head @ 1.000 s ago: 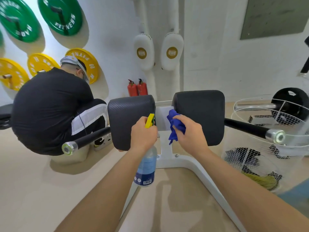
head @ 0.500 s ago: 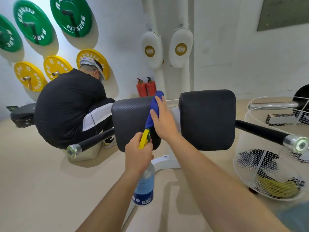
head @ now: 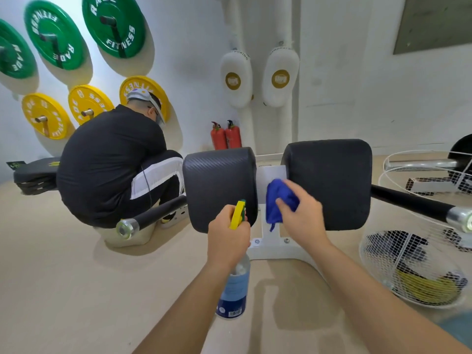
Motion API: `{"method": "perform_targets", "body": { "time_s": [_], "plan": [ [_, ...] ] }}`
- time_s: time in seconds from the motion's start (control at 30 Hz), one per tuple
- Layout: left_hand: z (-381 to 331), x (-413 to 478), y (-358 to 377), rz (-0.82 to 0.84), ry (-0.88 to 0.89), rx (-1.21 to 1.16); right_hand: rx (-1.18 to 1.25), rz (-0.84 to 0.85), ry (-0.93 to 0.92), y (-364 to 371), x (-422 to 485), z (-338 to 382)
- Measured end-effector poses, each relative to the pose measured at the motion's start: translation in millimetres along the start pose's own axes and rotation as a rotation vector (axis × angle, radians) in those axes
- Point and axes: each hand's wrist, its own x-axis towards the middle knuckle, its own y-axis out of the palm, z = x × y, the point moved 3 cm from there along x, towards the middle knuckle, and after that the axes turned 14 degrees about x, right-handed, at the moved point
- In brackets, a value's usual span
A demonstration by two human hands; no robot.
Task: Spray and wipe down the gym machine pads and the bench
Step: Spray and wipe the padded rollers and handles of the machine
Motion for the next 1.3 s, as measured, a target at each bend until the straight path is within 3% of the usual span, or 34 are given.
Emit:
{"method": "perform_targets", "body": {
  "time_s": [0.07,0.27,0.43,0.53,0.63,0.83,0.97,1.07,1.3],
  "plan": [
    [4,-5,7,0.028,0.004,0.025,0.047,-0.109,-0.036,-9,-1,12],
    [18,-20,18,0.084,-0.078,0.031,0.124,-0.166,-0.107,-11,0,32],
    [22,-27,7,0.053,-0.064,-0.034,0.256,-0.062,-0.071,31,22,35],
    [18,-27,-7,-0.005,-0.042,-0.088,0.148,0.053,-0.029,76,24,12],
    [18,-21,-22,-0.067,-0.05,-0.172,0.012,-0.022,0.021,99,-8,-27],
    [20,-11,-29,-0.085,-0.012,-0.143,-0.183,0.062,0.097,70,-43,-49],
    [26,-9,-27,-0.077,-0.035,-0.159,-0.018,-0.131,-0.066,57,-15,-6],
    [25,-6,-27,-0.065,-0.038,-0.168,-0.089,-0.048,-0.165,75,4,11],
    [18,22,-41,-0.043,-0.038,-0.246,-0.263,-0.006,0.169,69,-33,-31]
  ]
}}
